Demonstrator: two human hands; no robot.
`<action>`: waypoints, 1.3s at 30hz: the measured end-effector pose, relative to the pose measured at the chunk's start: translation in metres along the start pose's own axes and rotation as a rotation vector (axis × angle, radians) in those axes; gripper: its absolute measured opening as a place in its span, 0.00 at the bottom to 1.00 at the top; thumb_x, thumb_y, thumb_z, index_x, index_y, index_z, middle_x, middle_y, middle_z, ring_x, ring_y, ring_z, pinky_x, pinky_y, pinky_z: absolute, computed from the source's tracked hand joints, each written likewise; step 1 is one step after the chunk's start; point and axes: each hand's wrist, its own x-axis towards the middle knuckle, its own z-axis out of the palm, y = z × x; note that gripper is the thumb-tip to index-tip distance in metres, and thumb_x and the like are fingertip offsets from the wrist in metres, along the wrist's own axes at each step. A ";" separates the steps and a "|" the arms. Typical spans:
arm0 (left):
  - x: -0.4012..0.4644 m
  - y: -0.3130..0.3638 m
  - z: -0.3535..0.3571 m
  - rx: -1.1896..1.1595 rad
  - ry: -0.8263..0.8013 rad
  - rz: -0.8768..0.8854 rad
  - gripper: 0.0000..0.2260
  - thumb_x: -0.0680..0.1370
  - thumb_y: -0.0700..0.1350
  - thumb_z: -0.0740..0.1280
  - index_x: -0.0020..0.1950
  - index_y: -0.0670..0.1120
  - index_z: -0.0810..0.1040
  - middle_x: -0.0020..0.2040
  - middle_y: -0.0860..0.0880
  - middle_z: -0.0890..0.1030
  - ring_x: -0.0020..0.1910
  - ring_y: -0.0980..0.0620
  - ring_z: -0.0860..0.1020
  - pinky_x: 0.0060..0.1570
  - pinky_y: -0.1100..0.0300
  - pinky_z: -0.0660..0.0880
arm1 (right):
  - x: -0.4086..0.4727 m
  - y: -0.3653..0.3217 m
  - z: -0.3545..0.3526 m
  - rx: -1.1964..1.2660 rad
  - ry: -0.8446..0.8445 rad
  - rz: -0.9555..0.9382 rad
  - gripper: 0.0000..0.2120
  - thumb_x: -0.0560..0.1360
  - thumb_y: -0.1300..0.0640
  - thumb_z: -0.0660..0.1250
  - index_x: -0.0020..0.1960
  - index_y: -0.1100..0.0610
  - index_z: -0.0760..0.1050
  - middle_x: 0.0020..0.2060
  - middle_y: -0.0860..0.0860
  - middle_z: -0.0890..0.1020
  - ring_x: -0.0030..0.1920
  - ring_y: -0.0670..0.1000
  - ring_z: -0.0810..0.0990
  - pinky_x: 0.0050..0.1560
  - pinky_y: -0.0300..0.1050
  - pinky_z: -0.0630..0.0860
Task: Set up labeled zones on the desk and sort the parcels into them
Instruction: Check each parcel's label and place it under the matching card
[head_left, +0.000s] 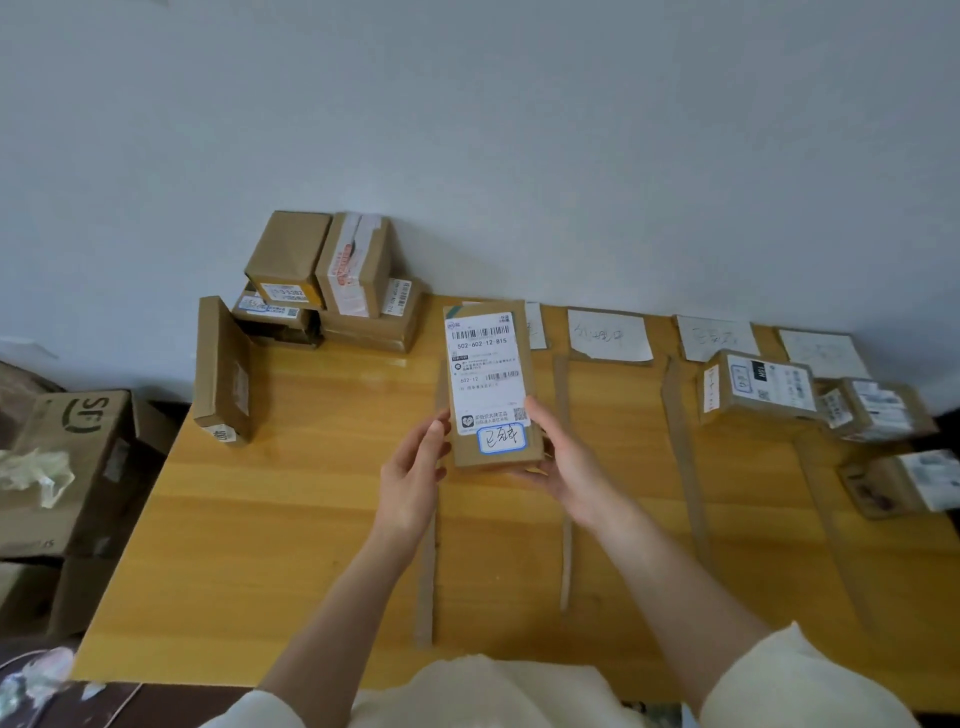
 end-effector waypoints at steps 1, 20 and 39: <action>-0.003 -0.003 0.007 0.019 -0.013 -0.006 0.11 0.82 0.50 0.60 0.60 0.55 0.80 0.56 0.56 0.83 0.57 0.53 0.80 0.56 0.56 0.76 | -0.002 0.003 -0.009 0.019 0.012 0.013 0.12 0.77 0.42 0.63 0.54 0.46 0.79 0.48 0.46 0.86 0.54 0.52 0.83 0.62 0.55 0.76; -0.020 -0.060 0.154 0.601 -0.274 -0.101 0.15 0.80 0.51 0.63 0.66 0.51 0.75 0.60 0.53 0.77 0.56 0.55 0.75 0.50 0.61 0.70 | -0.052 0.058 -0.254 0.218 0.553 0.119 0.19 0.74 0.39 0.63 0.56 0.52 0.79 0.50 0.53 0.85 0.52 0.54 0.81 0.52 0.48 0.75; -0.022 -0.109 0.211 1.017 -0.420 -0.129 0.19 0.80 0.53 0.63 0.71 0.51 0.71 0.69 0.49 0.74 0.60 0.51 0.76 0.51 0.58 0.73 | -0.035 0.074 -0.345 0.088 0.759 0.090 0.19 0.79 0.49 0.64 0.67 0.54 0.73 0.50 0.51 0.81 0.42 0.47 0.79 0.36 0.42 0.70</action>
